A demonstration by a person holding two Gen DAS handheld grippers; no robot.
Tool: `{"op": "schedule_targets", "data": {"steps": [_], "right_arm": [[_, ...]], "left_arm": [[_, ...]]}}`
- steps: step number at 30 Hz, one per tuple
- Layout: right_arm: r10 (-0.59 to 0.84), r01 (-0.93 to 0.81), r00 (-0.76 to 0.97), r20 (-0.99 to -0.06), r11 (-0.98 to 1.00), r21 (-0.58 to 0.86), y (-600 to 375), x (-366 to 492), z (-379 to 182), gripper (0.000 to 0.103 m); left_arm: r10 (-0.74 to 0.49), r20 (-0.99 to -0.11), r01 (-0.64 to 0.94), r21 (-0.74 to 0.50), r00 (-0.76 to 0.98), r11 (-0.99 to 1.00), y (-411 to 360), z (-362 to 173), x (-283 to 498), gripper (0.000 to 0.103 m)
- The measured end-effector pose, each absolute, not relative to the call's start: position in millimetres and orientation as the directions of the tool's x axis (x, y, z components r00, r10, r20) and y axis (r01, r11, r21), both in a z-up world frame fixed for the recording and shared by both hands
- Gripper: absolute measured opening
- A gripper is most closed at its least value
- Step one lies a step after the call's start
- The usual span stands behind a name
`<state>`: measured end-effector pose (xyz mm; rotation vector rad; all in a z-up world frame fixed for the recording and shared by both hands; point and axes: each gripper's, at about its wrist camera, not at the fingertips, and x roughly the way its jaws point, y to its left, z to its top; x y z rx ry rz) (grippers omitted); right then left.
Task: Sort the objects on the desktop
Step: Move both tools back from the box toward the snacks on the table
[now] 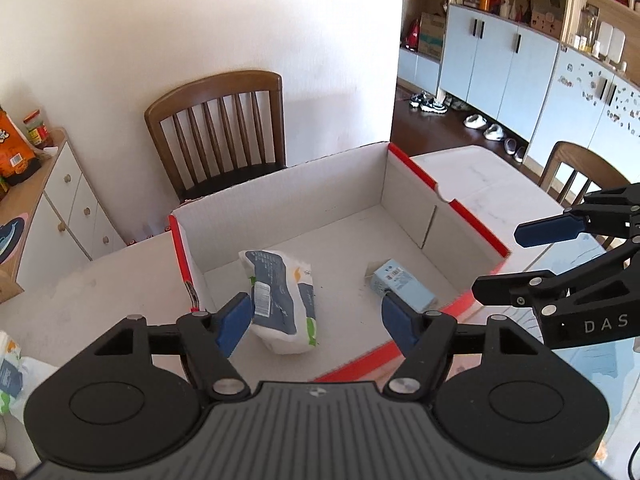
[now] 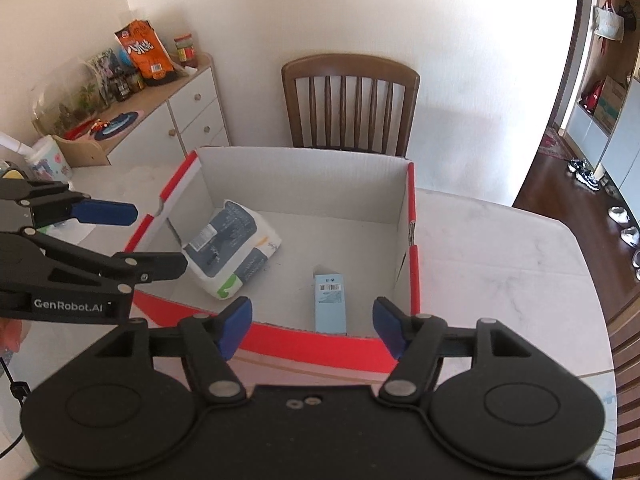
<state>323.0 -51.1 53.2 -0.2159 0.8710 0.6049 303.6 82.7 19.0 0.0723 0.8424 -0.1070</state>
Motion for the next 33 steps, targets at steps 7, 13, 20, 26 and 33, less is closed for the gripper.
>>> {"op": "schedule_targets", "data": {"steps": [7, 13, 20, 26, 33], "right_arm": [[0.433, -0.581, 0.505, -0.747, 0.81, 0.076, -65, 302, 65, 0.071], [0.459, -0.586, 0.509, -0.729, 0.804, 0.098, -80, 281, 71, 0.073], [0.471, -0.572, 0.516, -0.716, 0.811, 0.122, -98, 259, 71, 0.073], [0.462, -0.538, 0.529, -0.712, 0.831, 0.14, -114, 244, 63, 0.073], [0.433, -0.51, 0.547, -0.717, 0.851, 0.126, -125, 225, 52, 0.073]], "left_arm": [[-0.073, -0.726, 0.118, 0.01, 0.684, 0.993, 77, 30, 274, 0.085], [-0.075, -0.703, 0.097, -0.009, 0.707, 0.995, 74, 35, 248, 0.098], [-0.101, -0.687, 0.099, -0.042, 0.72, 0.994, 72, 35, 222, 0.103], [-0.133, -0.676, 0.112, -0.074, 0.725, 0.991, 68, 32, 198, 0.103], [-0.165, -0.653, 0.126, -0.105, 0.739, 0.986, 65, 30, 169, 0.103]]}}
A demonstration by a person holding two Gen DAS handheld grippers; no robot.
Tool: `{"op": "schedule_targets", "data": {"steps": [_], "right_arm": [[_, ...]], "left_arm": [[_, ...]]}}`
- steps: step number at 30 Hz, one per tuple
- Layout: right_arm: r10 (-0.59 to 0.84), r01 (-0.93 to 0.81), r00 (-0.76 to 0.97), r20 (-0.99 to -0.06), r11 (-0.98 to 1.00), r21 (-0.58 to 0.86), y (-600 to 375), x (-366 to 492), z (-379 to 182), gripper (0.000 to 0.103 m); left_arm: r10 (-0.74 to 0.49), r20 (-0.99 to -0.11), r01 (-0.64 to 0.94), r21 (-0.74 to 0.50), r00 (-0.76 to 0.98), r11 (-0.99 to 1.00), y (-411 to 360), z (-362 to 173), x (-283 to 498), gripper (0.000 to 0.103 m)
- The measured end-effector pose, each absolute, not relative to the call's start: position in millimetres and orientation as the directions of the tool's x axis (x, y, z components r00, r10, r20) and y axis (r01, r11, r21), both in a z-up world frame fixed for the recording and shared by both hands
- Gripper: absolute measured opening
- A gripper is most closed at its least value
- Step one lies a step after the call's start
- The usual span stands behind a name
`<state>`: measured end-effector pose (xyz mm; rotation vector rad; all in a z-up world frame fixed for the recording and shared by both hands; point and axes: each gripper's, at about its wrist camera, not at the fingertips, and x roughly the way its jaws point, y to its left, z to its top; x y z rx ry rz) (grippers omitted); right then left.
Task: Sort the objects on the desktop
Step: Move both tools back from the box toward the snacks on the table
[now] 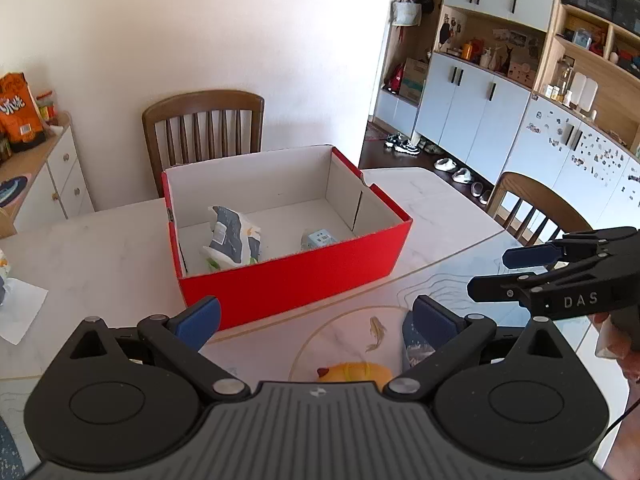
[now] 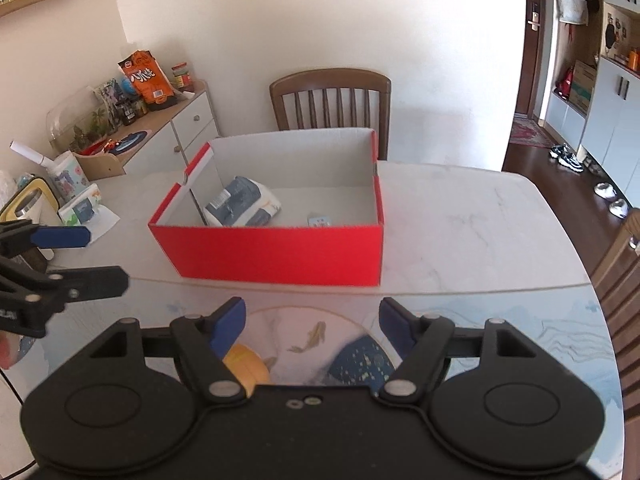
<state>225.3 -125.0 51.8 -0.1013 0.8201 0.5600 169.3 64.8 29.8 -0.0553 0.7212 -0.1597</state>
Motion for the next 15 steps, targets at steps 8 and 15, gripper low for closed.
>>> {"op": "schedule_targets", "data": {"steps": [8, 15], "right_arm": [[0.408, -0.498, 0.545, -0.732, 0.86, 0.109, -133, 206, 36, 0.073], [0.384, -0.484, 0.536, -0.752, 0.869, 0.099, -136, 195, 19, 0.073]], "left_arm": [[-0.126, -0.635, 0.095, -0.082, 0.762, 0.992, 69, 14, 136, 0.103], [-0.115, -0.658, 0.075, -0.089, 0.744, 0.993, 75, -8, 116, 0.103]]}}
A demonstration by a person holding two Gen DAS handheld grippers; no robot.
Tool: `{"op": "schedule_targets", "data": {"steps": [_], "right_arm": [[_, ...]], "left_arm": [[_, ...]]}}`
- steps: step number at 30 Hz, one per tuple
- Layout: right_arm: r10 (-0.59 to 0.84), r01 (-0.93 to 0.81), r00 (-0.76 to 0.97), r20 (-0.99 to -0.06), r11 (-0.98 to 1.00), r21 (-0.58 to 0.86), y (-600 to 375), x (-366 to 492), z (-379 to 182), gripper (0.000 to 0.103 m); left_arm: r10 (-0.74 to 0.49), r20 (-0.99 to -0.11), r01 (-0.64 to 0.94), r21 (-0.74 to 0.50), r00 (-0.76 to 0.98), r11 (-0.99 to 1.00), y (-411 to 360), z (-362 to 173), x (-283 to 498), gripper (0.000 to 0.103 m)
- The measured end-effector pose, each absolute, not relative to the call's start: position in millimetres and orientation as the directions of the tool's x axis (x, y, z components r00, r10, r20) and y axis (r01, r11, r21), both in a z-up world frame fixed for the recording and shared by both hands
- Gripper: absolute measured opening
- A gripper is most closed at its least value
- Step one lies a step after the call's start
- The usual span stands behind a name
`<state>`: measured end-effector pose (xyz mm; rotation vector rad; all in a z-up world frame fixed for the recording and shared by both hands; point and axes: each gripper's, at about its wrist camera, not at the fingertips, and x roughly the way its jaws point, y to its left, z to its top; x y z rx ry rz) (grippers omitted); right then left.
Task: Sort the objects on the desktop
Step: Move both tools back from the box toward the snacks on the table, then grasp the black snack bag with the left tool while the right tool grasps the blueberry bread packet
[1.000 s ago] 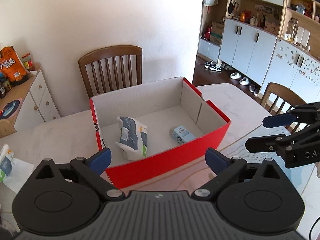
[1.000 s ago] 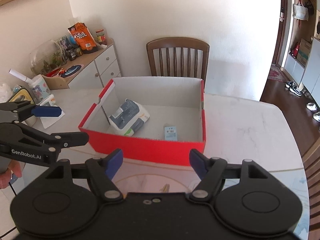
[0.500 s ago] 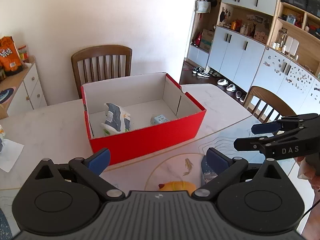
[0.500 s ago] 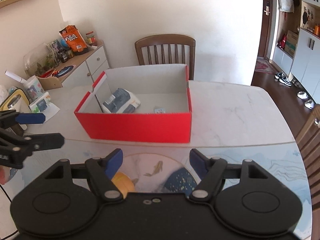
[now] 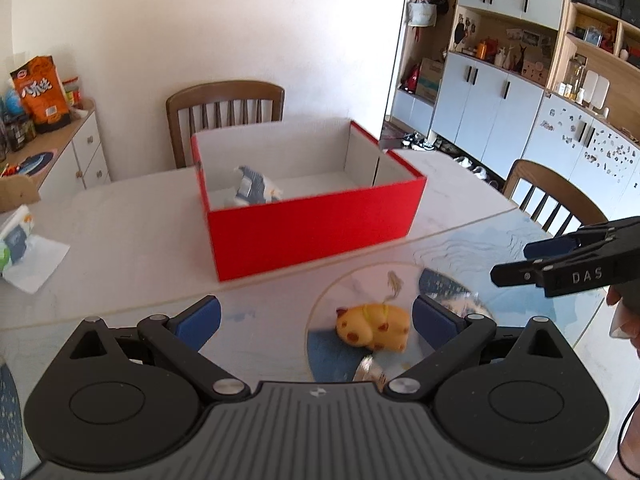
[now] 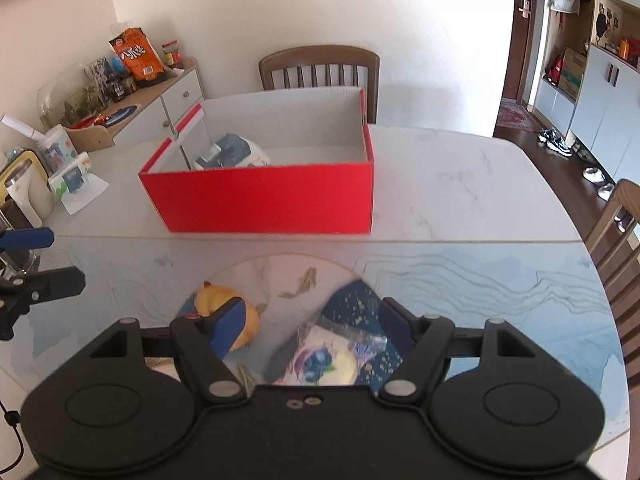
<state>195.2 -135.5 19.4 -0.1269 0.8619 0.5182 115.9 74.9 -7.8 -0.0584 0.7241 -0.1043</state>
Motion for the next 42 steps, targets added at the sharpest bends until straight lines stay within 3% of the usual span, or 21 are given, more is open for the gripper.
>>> {"op": "schedule_targets", "data": {"steps": [30, 35, 42], "right_arm": [[0.261, -0.384, 0.462, -0.847, 0.92, 0.074, -124, 198, -57, 0.073], [0.24, -0.362, 0.457, -0.856, 0.93, 0.067, -120, 203, -64, 0.073], [0.199, -0.341, 0.445, -0.873, 0.939, 0.04, -114, 209, -74, 0.073]], "left_arm": [[-0.094, -0.749, 0.146, 0.005, 0.656, 0.989, 78, -104, 77, 0.101], [-0.093, -0.747, 0.158, 0.016, 0.658, 0.987, 75, -109, 77, 0.093], [-0.094, -0.746, 0.172, 0.028, 0.66, 0.985, 72, -110, 77, 0.073]]}}
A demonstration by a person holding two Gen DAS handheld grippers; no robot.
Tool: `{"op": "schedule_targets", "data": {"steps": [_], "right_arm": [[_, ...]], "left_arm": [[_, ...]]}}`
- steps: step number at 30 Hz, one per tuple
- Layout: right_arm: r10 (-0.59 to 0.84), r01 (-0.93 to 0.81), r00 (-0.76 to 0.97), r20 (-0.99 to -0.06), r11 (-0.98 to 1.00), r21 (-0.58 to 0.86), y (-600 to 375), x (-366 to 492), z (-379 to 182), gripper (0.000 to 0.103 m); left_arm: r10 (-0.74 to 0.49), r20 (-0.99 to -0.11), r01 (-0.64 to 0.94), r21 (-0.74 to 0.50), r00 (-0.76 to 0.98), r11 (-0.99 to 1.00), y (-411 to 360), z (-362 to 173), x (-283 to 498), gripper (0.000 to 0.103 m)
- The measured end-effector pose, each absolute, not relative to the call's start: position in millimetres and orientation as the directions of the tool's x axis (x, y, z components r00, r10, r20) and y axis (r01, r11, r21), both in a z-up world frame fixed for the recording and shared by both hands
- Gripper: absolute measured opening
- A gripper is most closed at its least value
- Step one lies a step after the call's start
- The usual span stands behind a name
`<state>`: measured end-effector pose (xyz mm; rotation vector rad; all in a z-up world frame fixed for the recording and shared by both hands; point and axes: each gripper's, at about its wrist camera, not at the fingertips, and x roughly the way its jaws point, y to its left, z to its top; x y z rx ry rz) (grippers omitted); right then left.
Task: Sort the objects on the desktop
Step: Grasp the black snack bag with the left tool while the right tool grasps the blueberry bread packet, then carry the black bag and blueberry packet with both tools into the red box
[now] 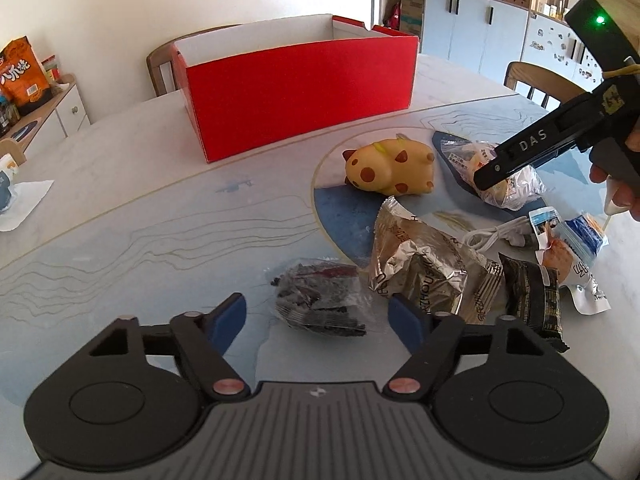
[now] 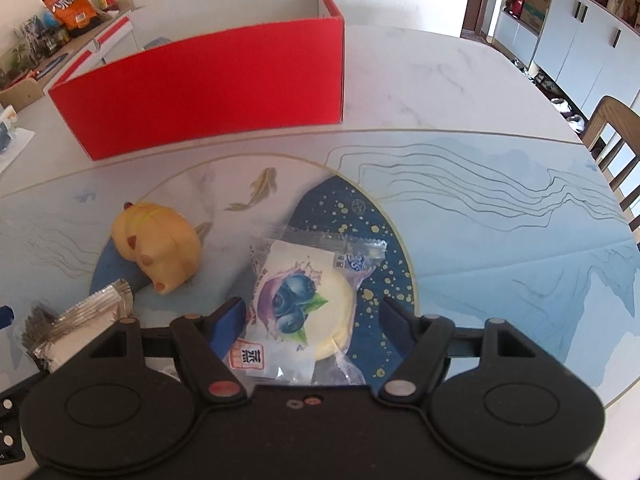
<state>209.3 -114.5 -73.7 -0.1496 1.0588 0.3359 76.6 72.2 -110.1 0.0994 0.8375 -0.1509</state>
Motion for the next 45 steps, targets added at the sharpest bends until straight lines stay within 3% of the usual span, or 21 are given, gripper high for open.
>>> {"op": "schedule_targets", "data": {"steps": [10, 15, 25, 45], "right_arm": [[0.2, -0.34, 0.426, -0.882, 0.939, 0.049, -117, 206, -77, 0.069], [0.208, -0.349, 0.424, -0.882, 0.936, 0.052, -117, 204, -73, 0.055], [0.215, -0.355, 0.436, -0.874, 0.933, 0.053, -118, 200, -66, 0.051], [0.29, -0.395, 0.442, -0.849, 0.912, 0.106, -111, 188, -35, 0.05]], "left_arm": [[-0.093, -0.746, 0.189, 0.045, 0.66, 0.981, 70, -110, 79, 0.056], [-0.1, -0.751, 0.193, 0.037, 0.653, 0.98, 69, -110, 80, 0.051], [-0.117, -0.753, 0.176, -0.002, 0.648, 0.984, 73, -107, 81, 0.032], [-0.137, -0.696, 0.111, -0.083, 0.705, 0.99, 83, -62, 78, 0.03]]}}
